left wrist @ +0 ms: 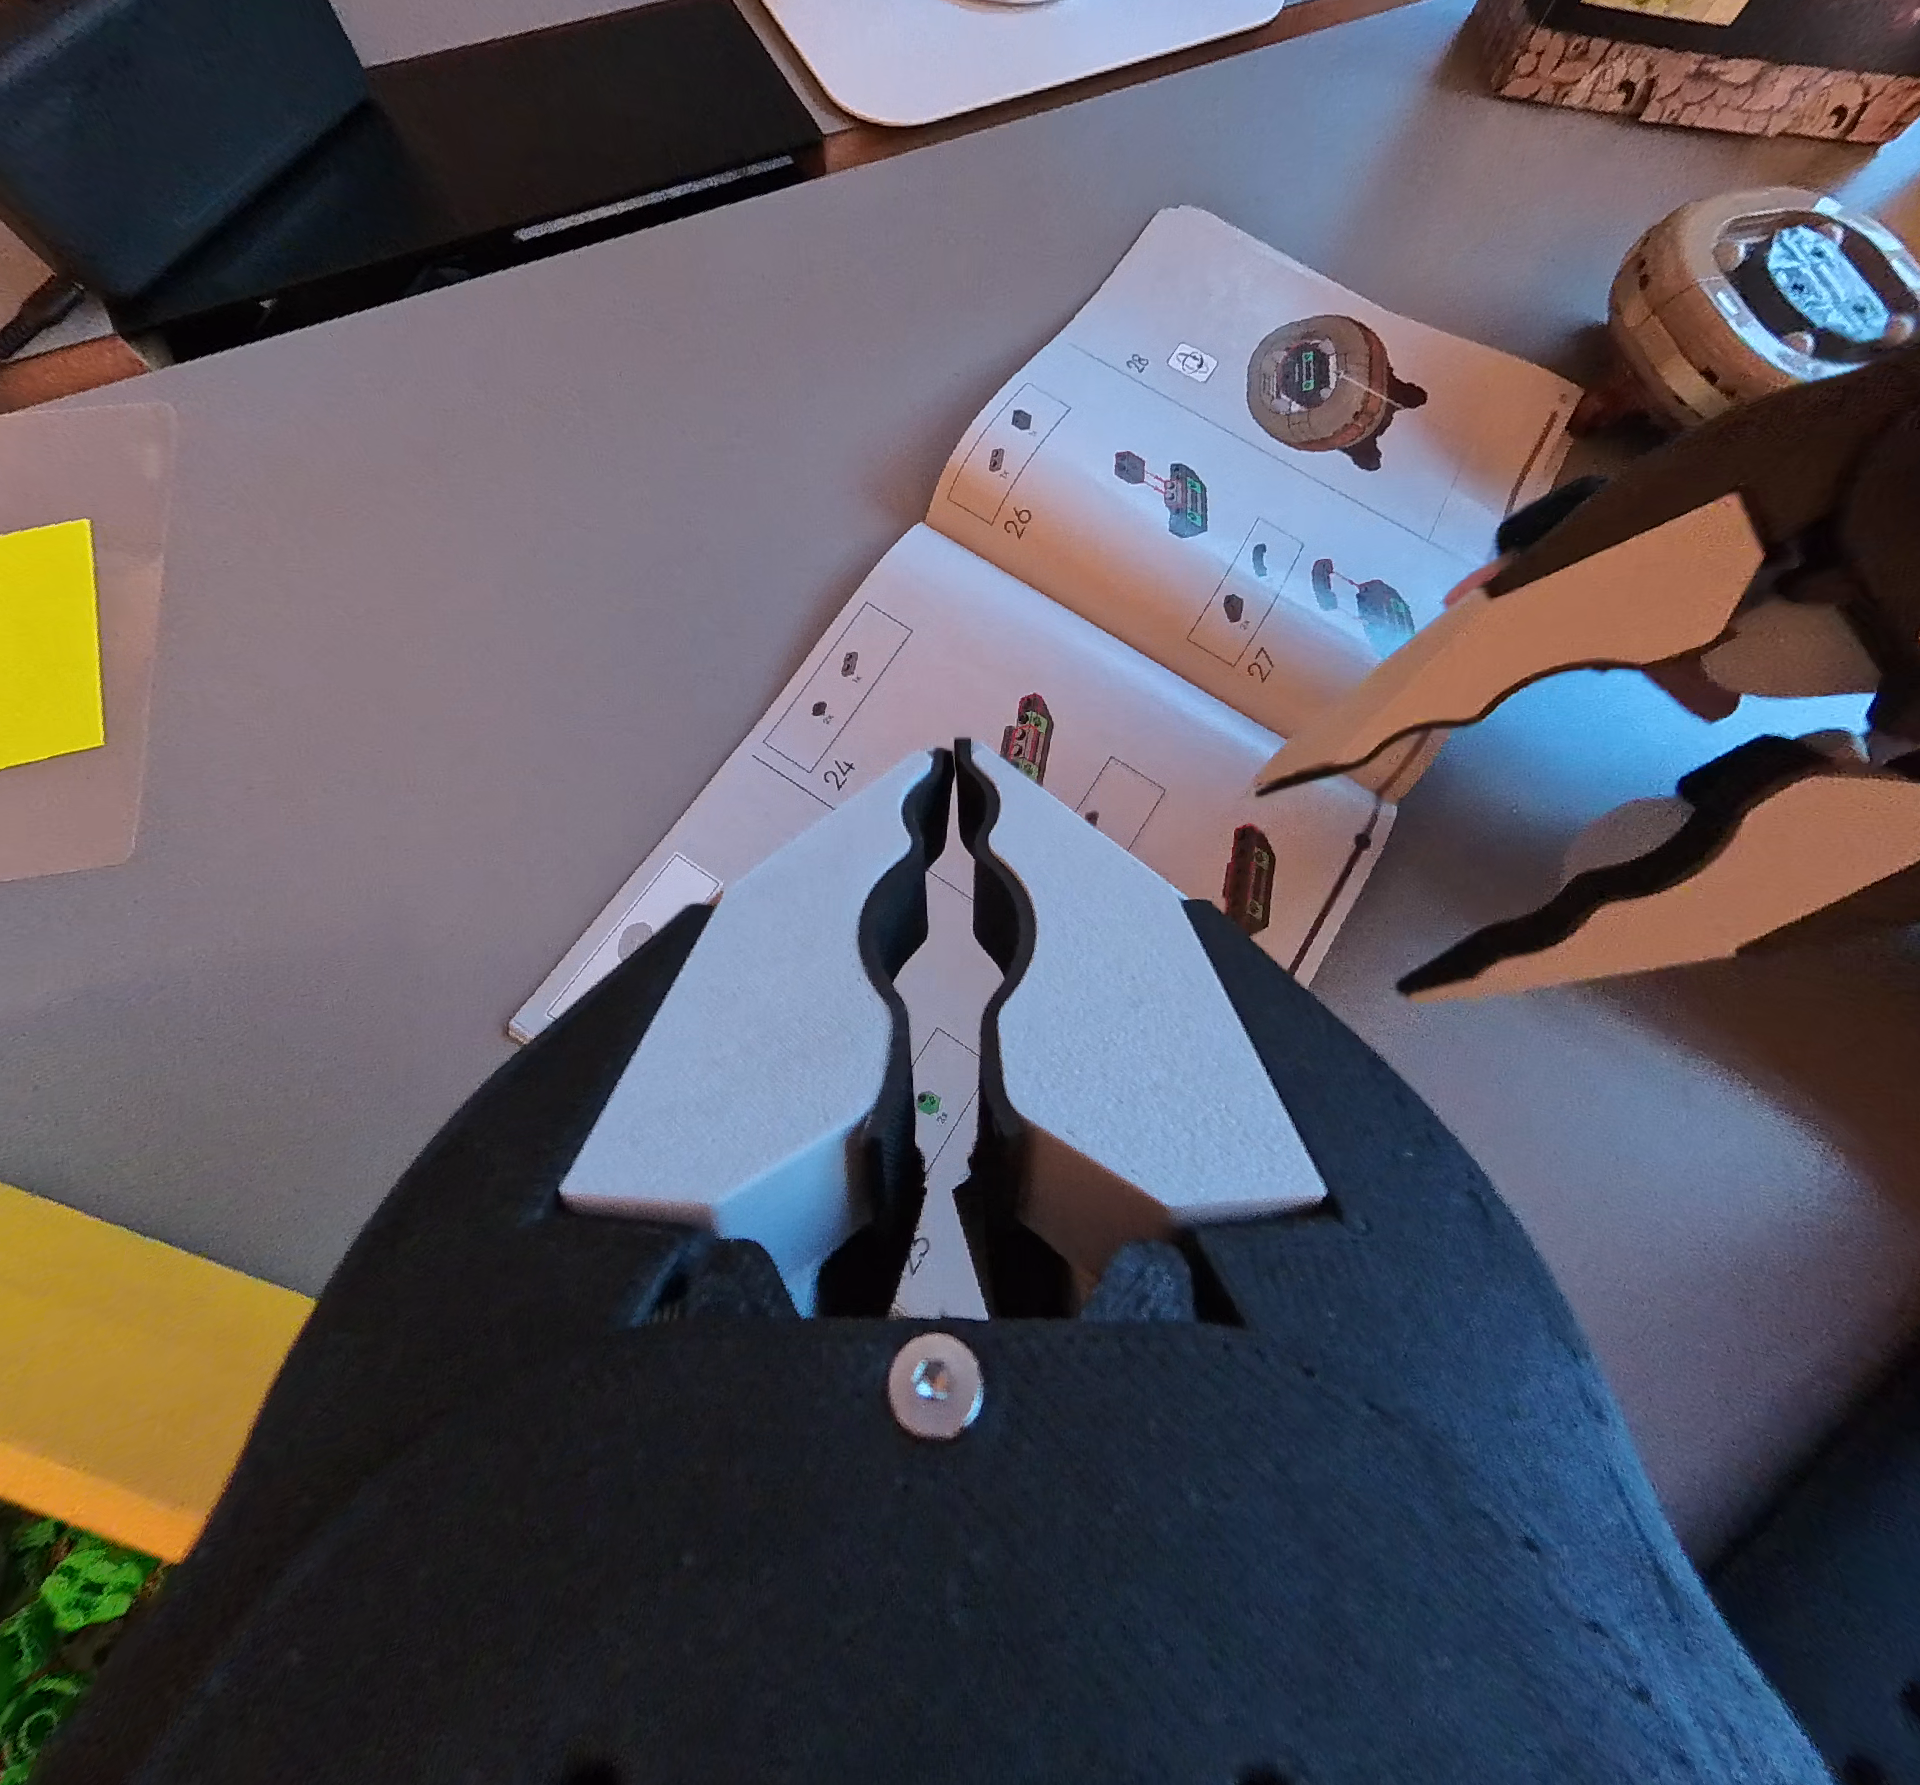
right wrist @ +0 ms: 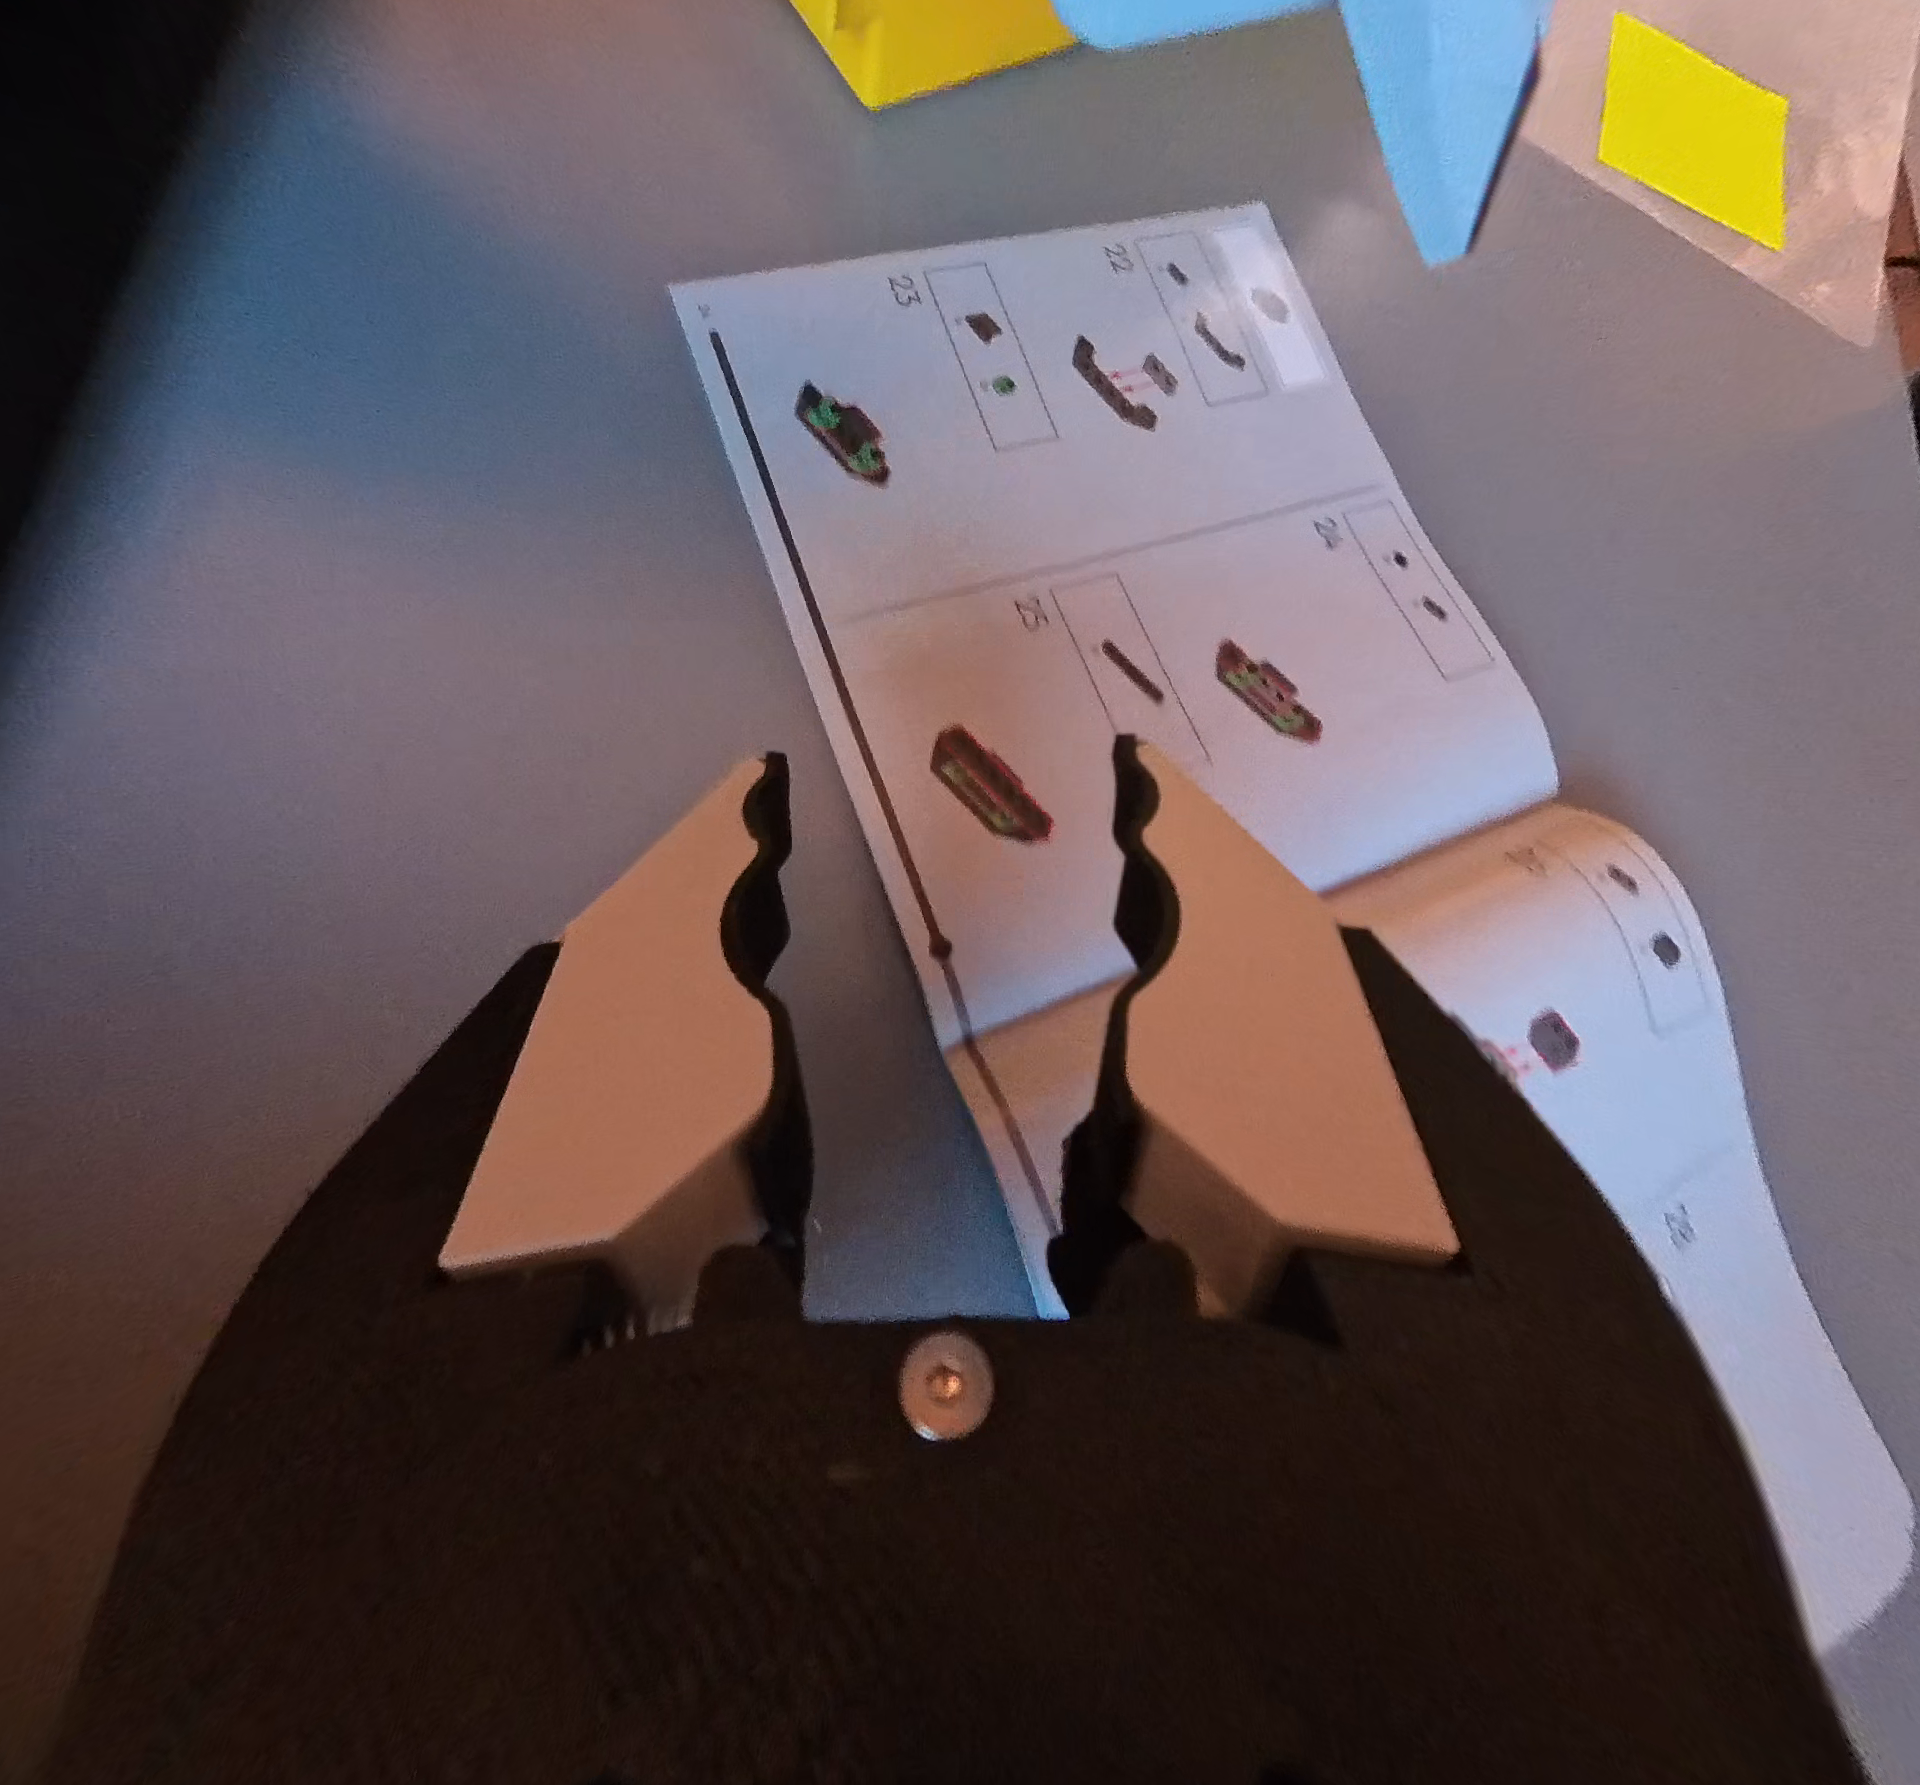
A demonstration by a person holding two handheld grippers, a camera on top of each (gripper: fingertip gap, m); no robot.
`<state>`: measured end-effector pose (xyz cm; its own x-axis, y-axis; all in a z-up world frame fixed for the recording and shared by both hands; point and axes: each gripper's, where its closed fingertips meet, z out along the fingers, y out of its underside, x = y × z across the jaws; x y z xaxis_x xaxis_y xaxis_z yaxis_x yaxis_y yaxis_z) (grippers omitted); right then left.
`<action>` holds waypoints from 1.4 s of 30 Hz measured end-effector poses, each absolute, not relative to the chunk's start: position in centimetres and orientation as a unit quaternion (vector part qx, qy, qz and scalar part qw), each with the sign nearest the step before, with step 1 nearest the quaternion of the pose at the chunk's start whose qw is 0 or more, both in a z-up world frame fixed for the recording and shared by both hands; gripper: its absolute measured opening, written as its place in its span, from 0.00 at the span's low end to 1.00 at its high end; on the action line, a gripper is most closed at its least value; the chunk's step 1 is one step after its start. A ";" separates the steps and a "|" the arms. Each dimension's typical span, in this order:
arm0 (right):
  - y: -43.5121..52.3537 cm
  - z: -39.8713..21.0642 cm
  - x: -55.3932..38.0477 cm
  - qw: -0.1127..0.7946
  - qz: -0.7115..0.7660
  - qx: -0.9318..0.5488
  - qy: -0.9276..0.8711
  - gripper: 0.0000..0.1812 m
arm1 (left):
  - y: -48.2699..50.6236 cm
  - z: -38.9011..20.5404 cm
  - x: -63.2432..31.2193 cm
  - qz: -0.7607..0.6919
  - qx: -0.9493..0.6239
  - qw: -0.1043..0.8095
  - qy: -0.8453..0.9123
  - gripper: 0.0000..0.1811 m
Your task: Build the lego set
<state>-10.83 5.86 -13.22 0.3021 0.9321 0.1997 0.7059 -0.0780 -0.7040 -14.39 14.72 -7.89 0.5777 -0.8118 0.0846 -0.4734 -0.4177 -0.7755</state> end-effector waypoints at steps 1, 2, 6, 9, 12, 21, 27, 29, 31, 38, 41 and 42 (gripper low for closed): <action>5.8 -13.5 -10.3 0.363 0.145 -0.719 -0.575 0.34 | 14.7 -8.1 -14.4 -0.228 -0.810 0.363 0.400 0.00; 5.9 -13.8 -10.0 0.358 0.134 -0.719 -0.580 0.33 | 14.6 -8.3 -14.3 -0.226 -0.811 0.359 0.403 0.00; 6.2 -15.0 -9.6 0.347 0.104 -0.719 -0.594 0.30 | 14.2 -9.7 -13.9 -0.207 -0.818 0.336 0.419 0.00; 6.5 -15.2 -9.6 0.350 0.098 -0.721 -0.590 0.29 | 14.2 -11.0 -13.7 -0.160 -0.822 0.328 0.437 0.00; 6.7 -15.2 -9.5 0.354 0.096 -0.722 -0.587 0.29 | 13.7 -12.6 -13.5 -0.130 -0.832 0.300 0.447 0.00; 7.0 -15.0 -9.5 0.365 0.093 -0.722 -0.581 0.28 | 11.6 -16.3 -12.4 -0.105 -0.843 0.224 0.478 0.00; 7.0 -14.7 -9.7 0.371 0.100 -0.719 -0.579 0.28 | 11.5 -16.4 -12.6 -0.109 -0.844 0.218 0.477 0.00; 7.0 -14.6 -9.8 0.373 0.105 -0.719 -0.577 0.28 | 11.4 -16.4 -12.7 -0.105 -0.842 0.219 0.481 0.00; 6.9 -14.5 -9.8 0.374 0.111 -0.720 -0.574 0.27 | 11.4 -16.4 -12.7 -0.103 -0.842 0.219 0.483 0.00; 6.7 -14.8 -10.5 0.372 0.116 -0.716 -0.579 0.25 | 11.3 -16.4 -12.8 -0.113 -0.843 0.213 0.480 0.00; 6.6 -14.4 -10.9 0.383 0.115 -0.708 -0.582 0.23 | 11.2 -16.3 -12.8 -0.118 -0.844 0.211 0.478 0.00; 6.6 -14.3 -11.0 0.388 0.115 -0.705 -0.583 0.22 | 11.2 -16.3 -12.8 -0.121 -0.845 0.210 0.477 0.00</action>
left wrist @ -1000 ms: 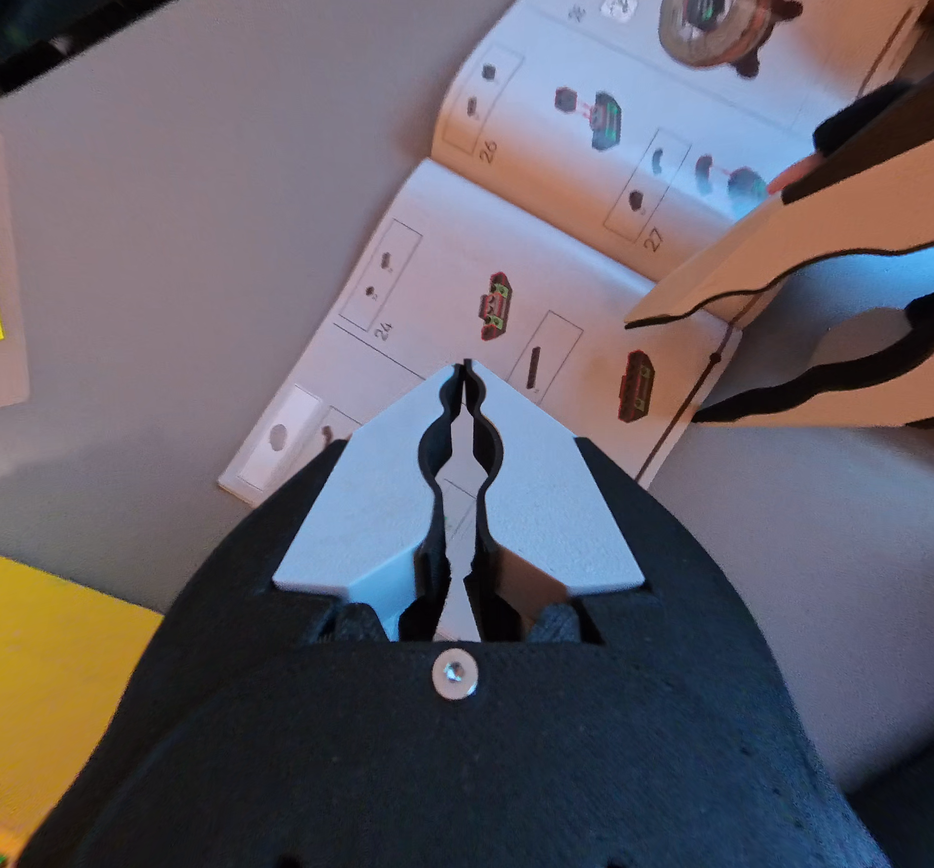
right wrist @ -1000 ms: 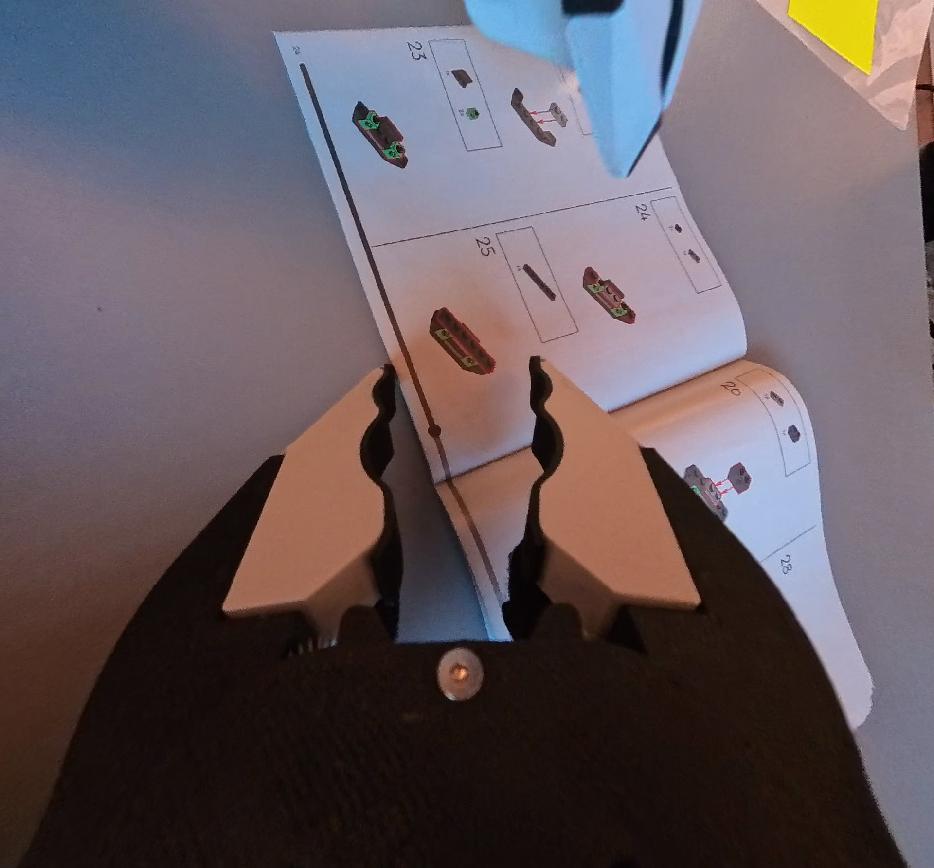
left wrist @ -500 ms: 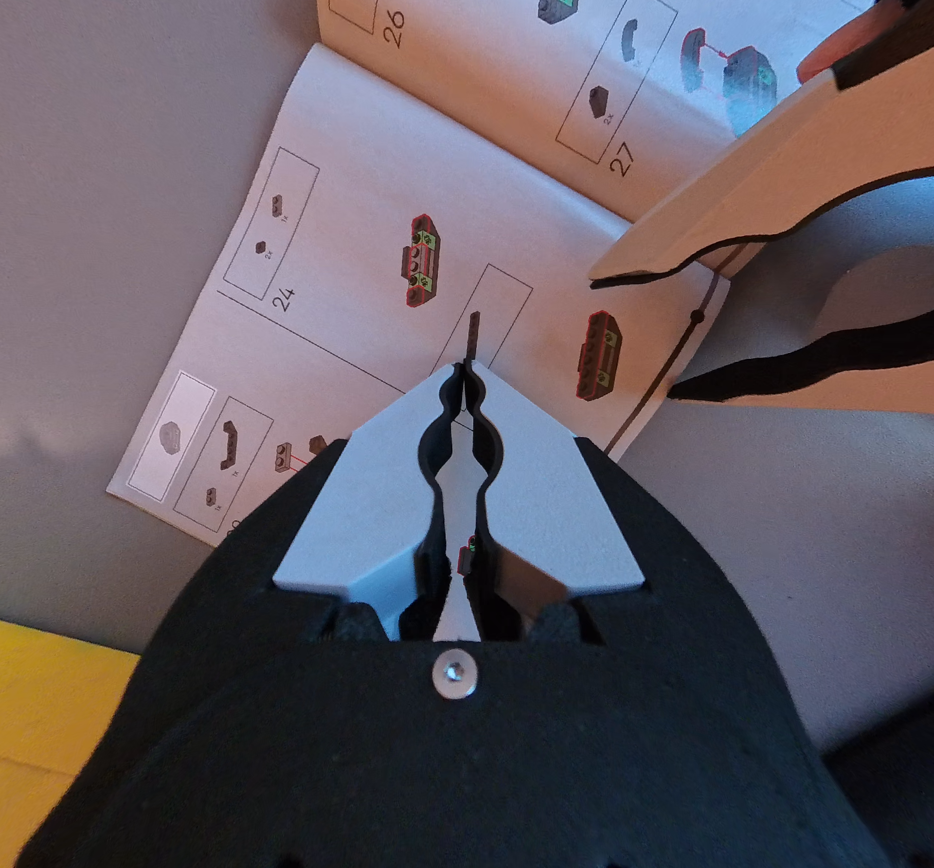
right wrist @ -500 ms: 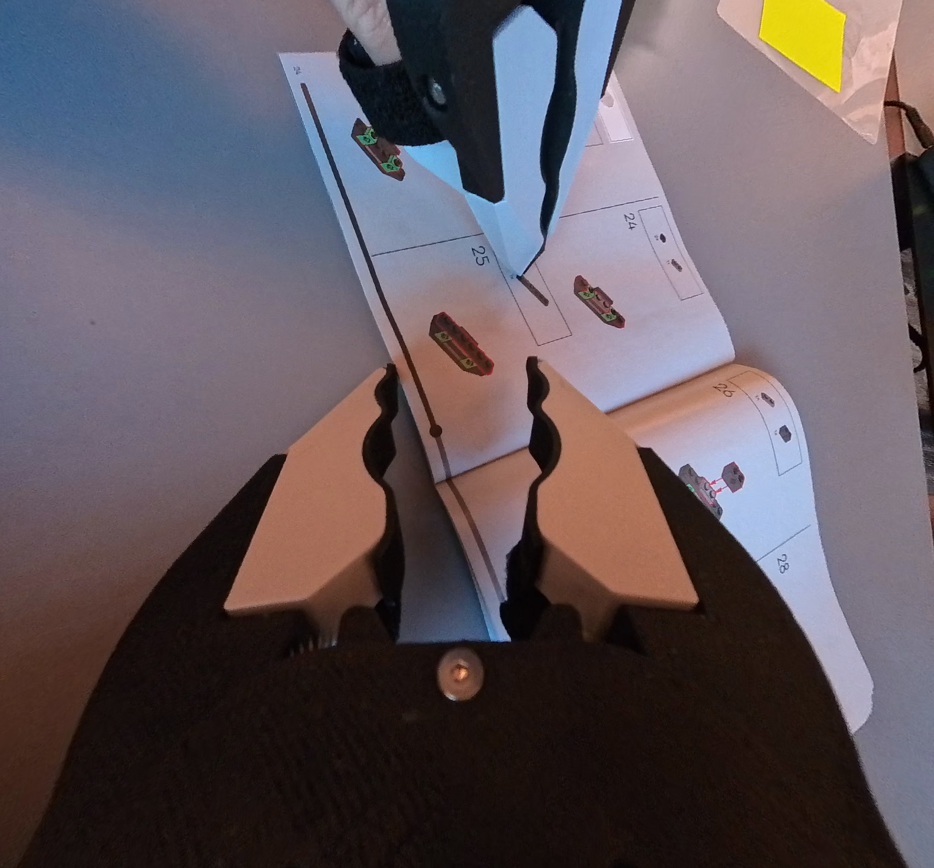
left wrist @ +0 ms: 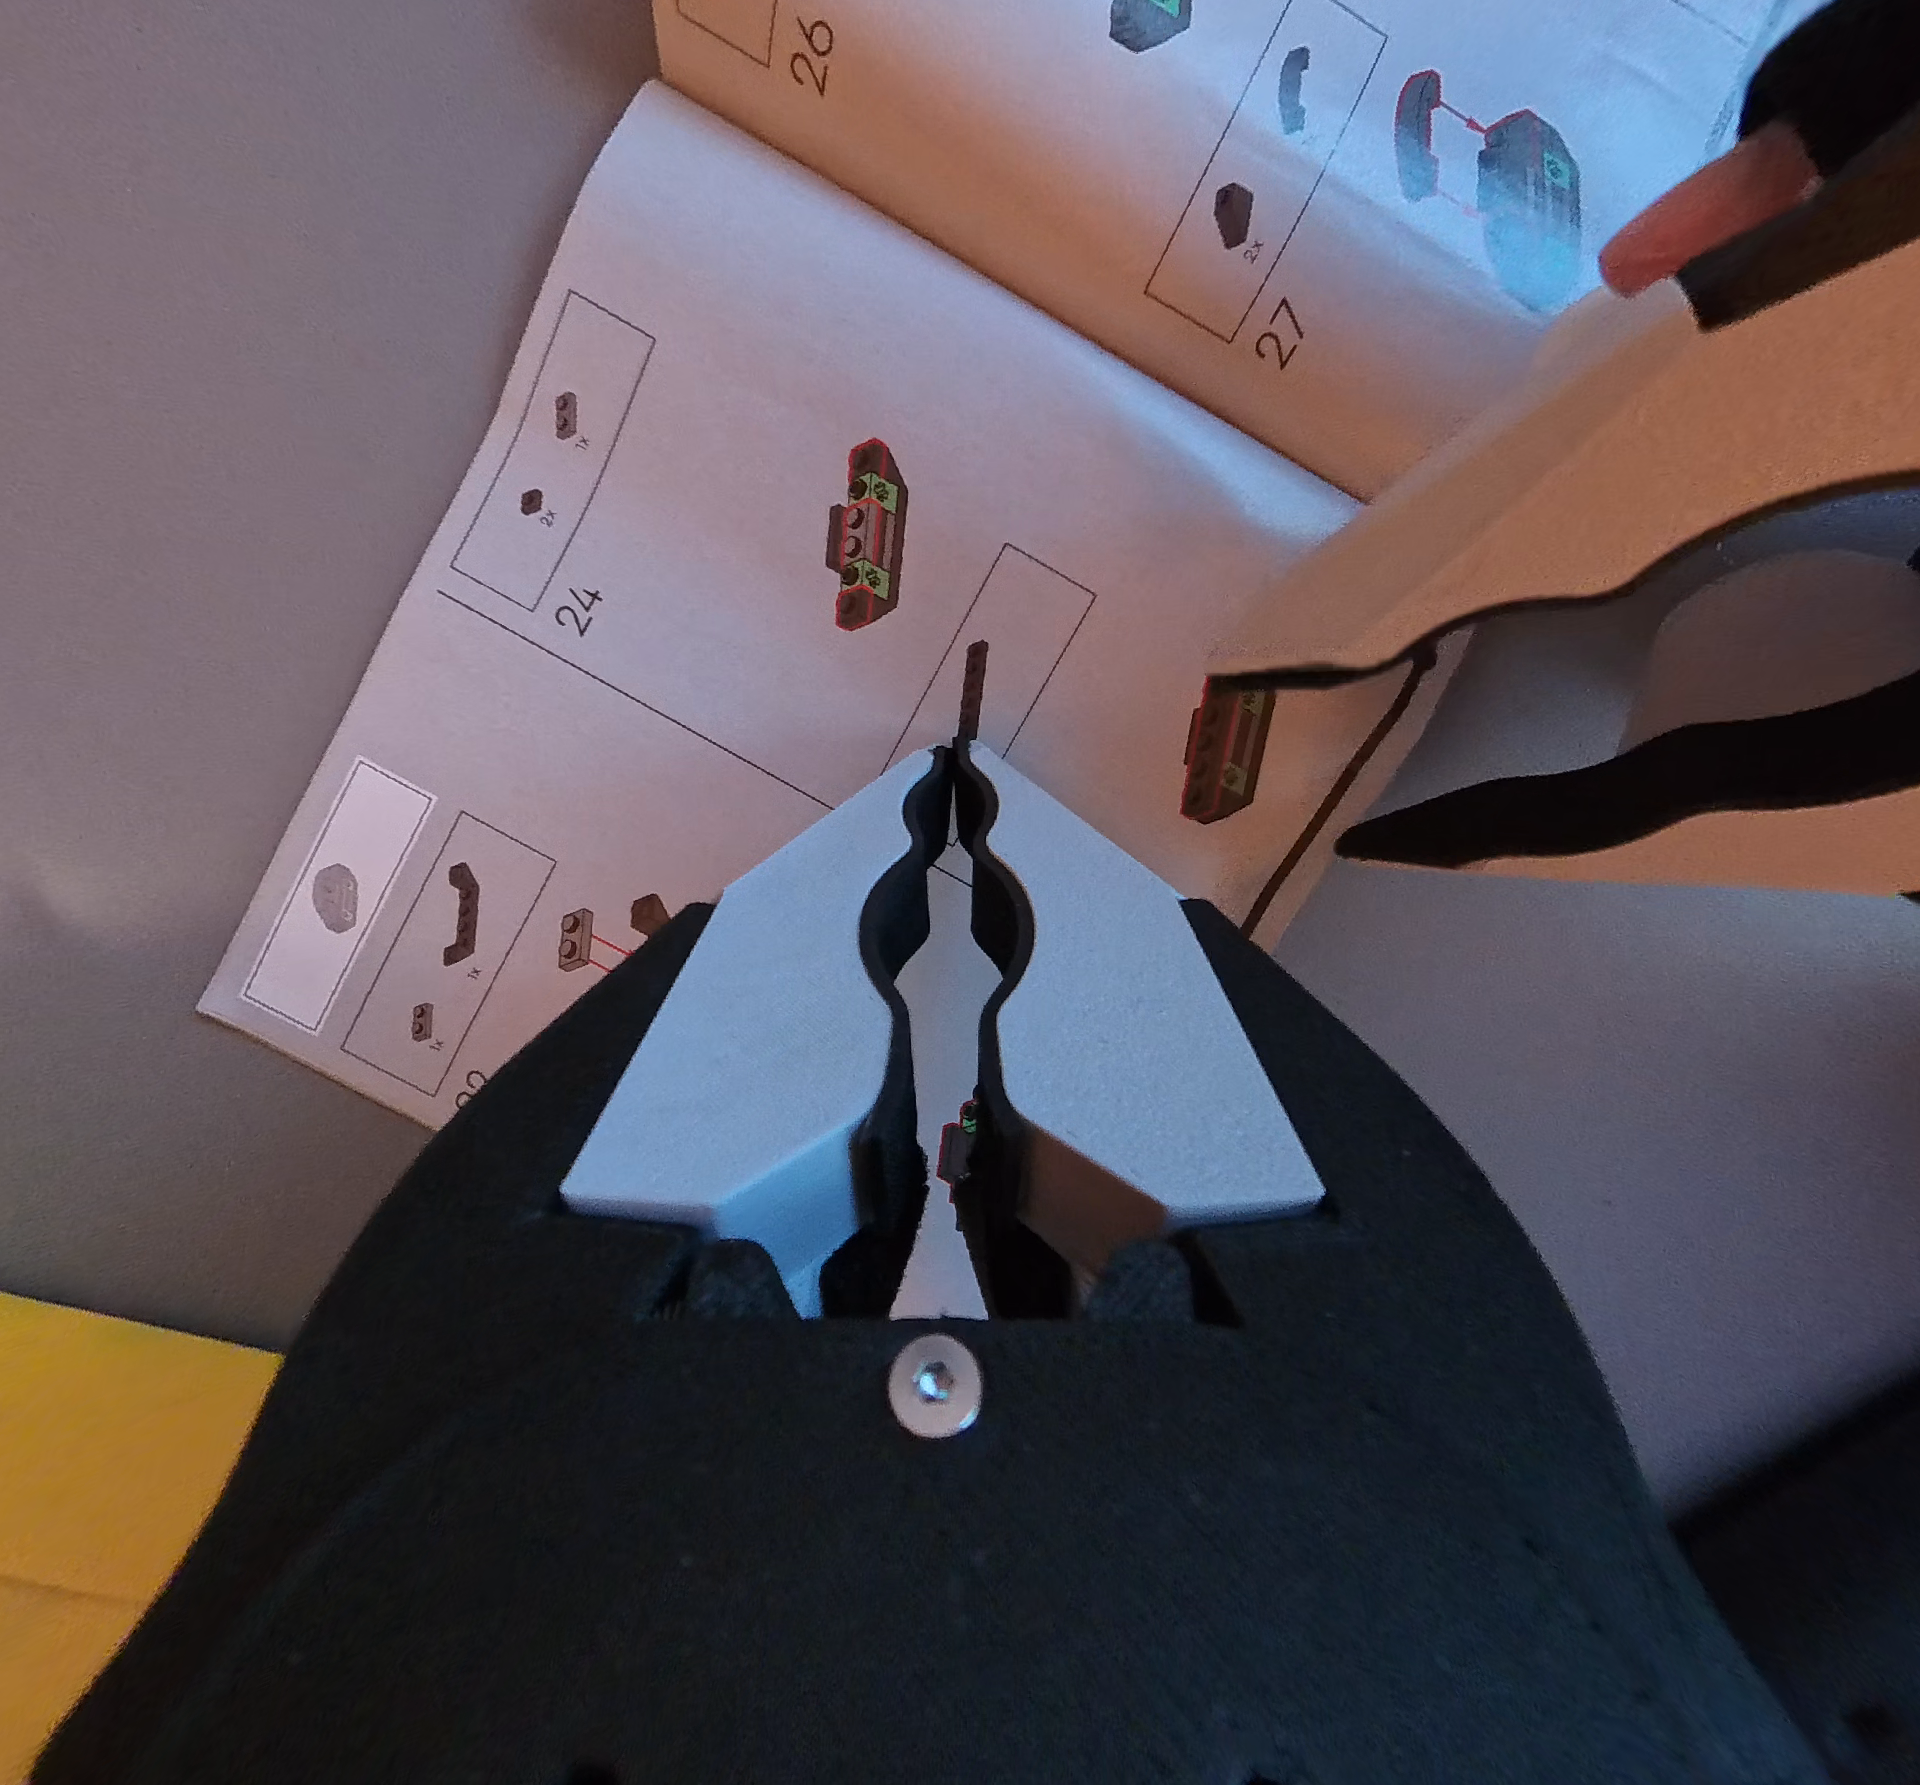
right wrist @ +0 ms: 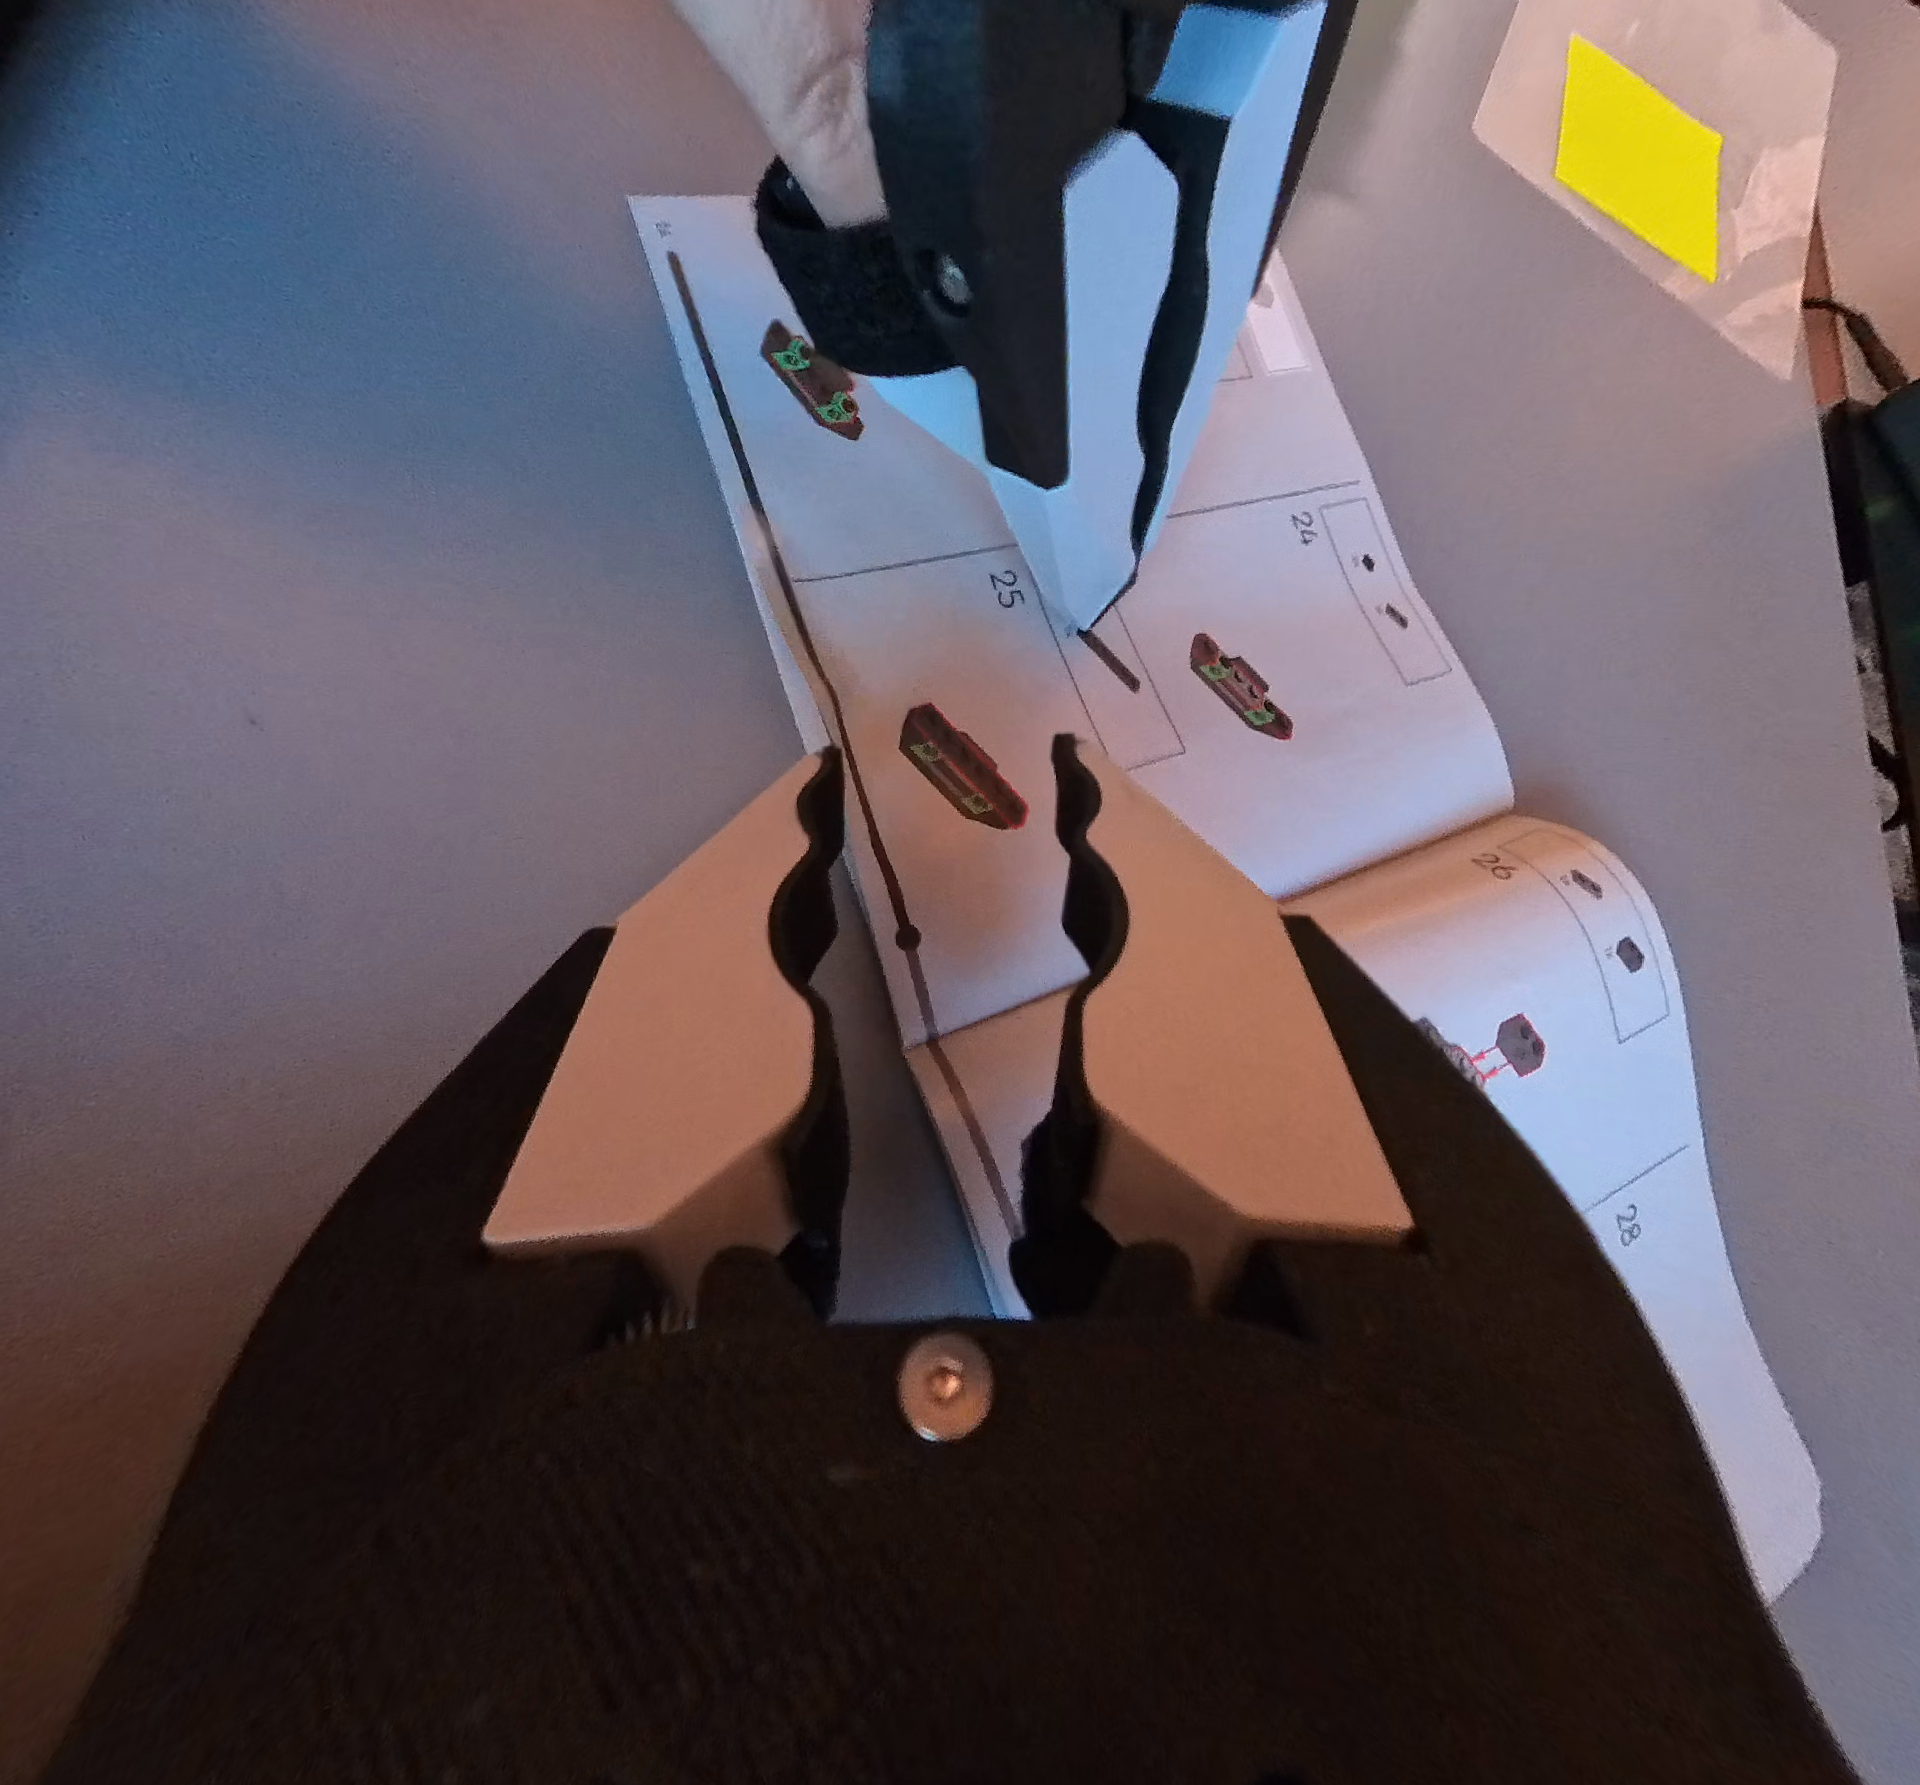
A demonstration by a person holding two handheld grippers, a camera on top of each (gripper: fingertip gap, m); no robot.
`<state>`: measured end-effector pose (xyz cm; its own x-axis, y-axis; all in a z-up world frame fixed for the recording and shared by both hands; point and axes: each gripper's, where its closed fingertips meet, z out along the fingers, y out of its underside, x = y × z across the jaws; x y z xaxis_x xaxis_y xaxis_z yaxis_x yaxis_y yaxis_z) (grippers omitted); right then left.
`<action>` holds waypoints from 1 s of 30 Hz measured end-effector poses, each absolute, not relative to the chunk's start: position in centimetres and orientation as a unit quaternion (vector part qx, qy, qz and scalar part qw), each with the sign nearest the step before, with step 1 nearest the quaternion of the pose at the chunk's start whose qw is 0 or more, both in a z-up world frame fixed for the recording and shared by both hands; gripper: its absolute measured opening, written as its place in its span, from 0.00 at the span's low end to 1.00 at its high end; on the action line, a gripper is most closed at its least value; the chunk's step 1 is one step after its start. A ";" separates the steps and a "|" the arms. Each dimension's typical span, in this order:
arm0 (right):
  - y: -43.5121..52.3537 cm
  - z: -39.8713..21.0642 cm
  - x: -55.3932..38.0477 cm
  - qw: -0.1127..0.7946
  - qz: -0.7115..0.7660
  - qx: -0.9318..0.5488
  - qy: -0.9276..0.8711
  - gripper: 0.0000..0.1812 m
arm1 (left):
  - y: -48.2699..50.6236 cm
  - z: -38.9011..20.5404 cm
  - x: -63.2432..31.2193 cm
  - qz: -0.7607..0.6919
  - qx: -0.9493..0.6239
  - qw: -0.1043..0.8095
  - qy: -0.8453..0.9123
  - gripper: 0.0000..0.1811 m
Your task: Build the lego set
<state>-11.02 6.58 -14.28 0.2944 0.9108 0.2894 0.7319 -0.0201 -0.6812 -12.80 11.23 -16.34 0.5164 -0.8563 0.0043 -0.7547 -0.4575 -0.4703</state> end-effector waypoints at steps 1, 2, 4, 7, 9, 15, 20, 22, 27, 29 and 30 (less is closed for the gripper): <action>6.5 -14.3 -11.1 0.390 0.114 -0.702 -0.585 0.21 | 11.2 -16.3 -12.8 -0.124 -0.846 0.209 0.476 0.00; 6.4 -14.4 -11.2 0.389 0.112 -0.699 -0.590 0.19 | 11.2 -16.3 -12.8 -0.126 -0.846 0.208 0.475 0.00; 6.0 -14.9 -11.4 0.380 0.113 -0.695 -0.600 0.13 | 11.2 -16.3 -12.8 -0.130 -0.847 0.206 0.473 0.00; 5.5 -15.4 -11.5 0.366 0.126 -0.697 -0.604 0.07 | 11.1 -16.3 -12.9 -0.140 -0.849 0.200 0.467 0.00; 5.2 -15.5 -11.6 0.359 0.135 -0.696 -0.607 0.01 | 11.1 -16.3 -12.9 -0.150 -0.853 0.194 0.461 0.00; 5.3 -15.1 -11.6 0.364 0.138 -0.698 -0.601 0.00 | 12.2 -14.1 -12.6 -0.198 -0.854 0.232 0.421 0.00; 5.5 -14.6 -11.6 0.370 0.143 -0.702 -0.592 0.00 | 13.0 -9.0 -11.6 -0.282 -0.814 0.323 0.393 0.04; 5.6 -14.6 -11.5 0.371 0.145 -0.704 -0.588 0.00 | 12.4 -6.7 -11.1 -0.323 -0.781 0.353 0.401 0.08; 5.9 -14.6 -11.3 0.372 0.153 -0.713 -0.574 0.00 | 8.7 -6.1 -11.4 -0.326 -0.717 0.330 0.520 0.25; 6.0 -14.6 -11.2 0.371 0.153 -0.715 -0.572 0.00 | 7.9 -7.5 -12.4 -0.273 -0.702 0.323 0.574 0.25; 6.1 -14.7 -11.2 0.372 0.151 -0.716 -0.571 0.00 | 7.5 -8.0 -12.7 -0.256 -0.694 0.318 0.593 0.25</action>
<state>-11.19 6.11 -14.68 0.3025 0.9304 0.2072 0.7053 -0.0723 -0.7052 -12.73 7.49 -8.03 0.1658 -0.9859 -0.0215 -0.6595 -0.0947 -0.7458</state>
